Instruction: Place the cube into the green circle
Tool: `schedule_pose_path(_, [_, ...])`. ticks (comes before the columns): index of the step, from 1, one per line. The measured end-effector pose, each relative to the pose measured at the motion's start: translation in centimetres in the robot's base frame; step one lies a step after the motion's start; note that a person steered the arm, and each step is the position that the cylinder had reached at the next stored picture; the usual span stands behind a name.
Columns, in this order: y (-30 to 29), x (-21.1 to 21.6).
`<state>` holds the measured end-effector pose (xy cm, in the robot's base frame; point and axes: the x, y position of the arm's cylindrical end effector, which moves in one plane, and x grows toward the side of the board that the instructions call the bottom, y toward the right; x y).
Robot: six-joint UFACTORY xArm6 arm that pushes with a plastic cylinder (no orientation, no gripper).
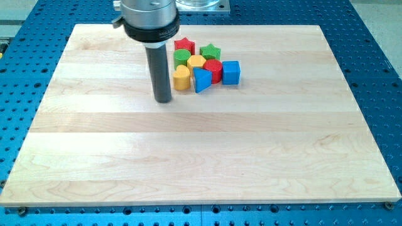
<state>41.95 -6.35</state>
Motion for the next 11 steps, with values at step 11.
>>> schedule_pose_path(11, [21.7, -4.2])
